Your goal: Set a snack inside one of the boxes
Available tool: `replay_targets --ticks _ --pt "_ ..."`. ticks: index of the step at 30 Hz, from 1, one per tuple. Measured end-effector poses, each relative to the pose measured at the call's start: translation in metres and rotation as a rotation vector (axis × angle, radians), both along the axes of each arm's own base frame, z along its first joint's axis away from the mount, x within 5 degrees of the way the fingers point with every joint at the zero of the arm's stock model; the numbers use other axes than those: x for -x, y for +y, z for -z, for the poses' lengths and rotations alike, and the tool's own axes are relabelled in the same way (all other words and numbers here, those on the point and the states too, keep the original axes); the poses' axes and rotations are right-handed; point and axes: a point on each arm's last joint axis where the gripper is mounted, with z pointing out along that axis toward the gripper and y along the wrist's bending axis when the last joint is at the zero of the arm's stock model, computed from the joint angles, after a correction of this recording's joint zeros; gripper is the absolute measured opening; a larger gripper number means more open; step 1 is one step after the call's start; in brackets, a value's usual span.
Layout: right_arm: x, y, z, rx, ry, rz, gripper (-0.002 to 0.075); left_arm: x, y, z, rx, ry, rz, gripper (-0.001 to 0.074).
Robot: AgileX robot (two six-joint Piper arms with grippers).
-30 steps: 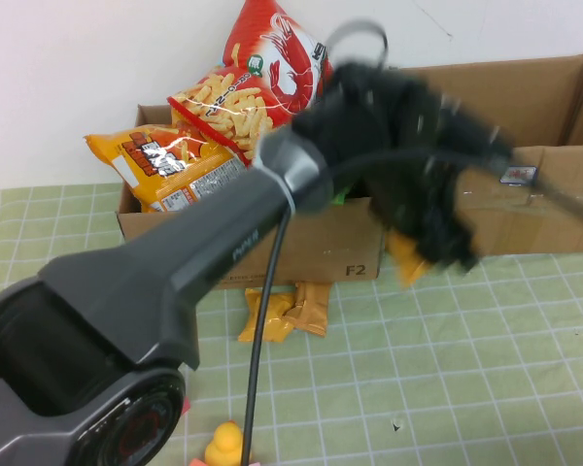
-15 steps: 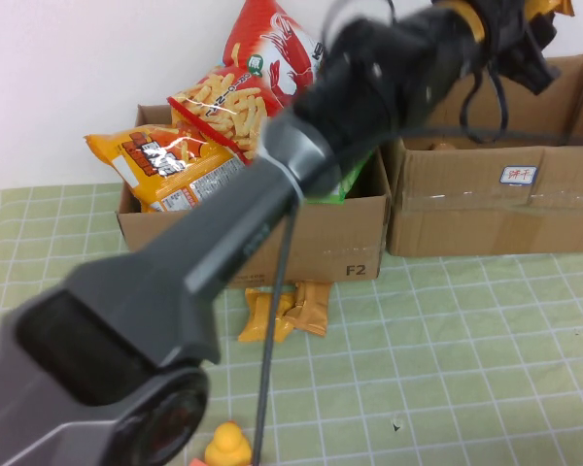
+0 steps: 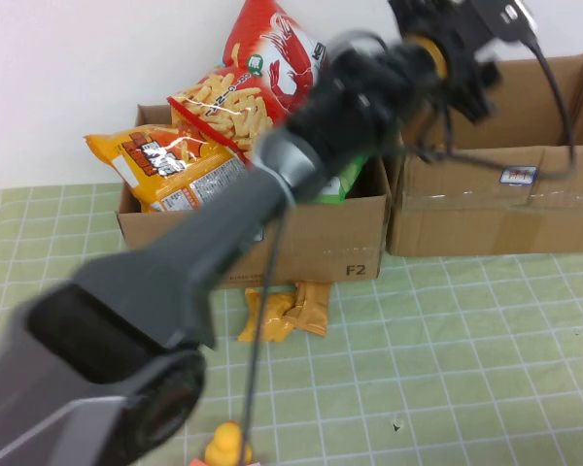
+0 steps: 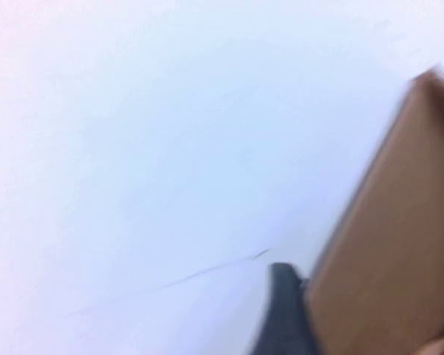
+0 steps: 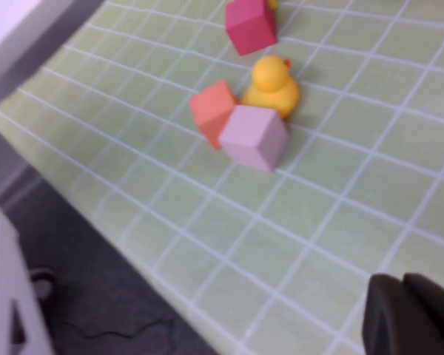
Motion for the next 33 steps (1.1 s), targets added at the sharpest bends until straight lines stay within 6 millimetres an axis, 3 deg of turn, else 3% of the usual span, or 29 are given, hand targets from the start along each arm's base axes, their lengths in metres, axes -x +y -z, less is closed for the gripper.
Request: replay_targets --ticks 4,7,10,17,20,24,26,29,33 --pt "-0.002 -0.001 0.001 0.035 -0.043 -0.008 -0.0002 0.002 0.034 -0.036 -0.024 0.063 -0.09 0.0277" --pt "-0.004 0.001 -0.004 0.026 -0.06 -0.013 -0.0002 0.018 0.056 -0.068 -0.042 0.122 -0.142 0.0101" --pt "-0.01 0.01 -0.025 -0.042 -0.108 -0.054 -0.0002 0.043 0.078 -0.104 -0.076 0.168 -0.179 0.0029" --pt "-0.029 0.031 -0.103 -0.069 -0.373 -0.194 -0.0002 0.124 0.145 -0.188 -0.126 0.268 -0.269 0.0003" --pt "-0.031 0.035 -0.133 0.073 -0.518 -0.35 -0.0002 0.15 0.171 -0.206 -0.144 0.302 -0.349 0.0001" --pt "-0.029 0.028 -0.159 0.338 -0.468 -0.527 -0.0002 0.182 0.198 -0.228 -0.094 0.291 -0.397 0.0" --pt "-0.035 0.016 -0.166 0.523 -0.392 -0.504 -0.0002 0.201 0.212 -0.238 -0.068 0.278 -0.396 0.0" --pt "-0.042 -0.004 -0.175 0.725 -0.271 -0.339 -0.0002 0.228 0.232 -0.248 -0.035 0.269 -0.4 0.0" --pt "-0.039 -0.027 -0.183 0.807 -0.215 -0.115 -0.0002 0.266 0.267 -0.248 0.006 0.264 -0.477 0.0"
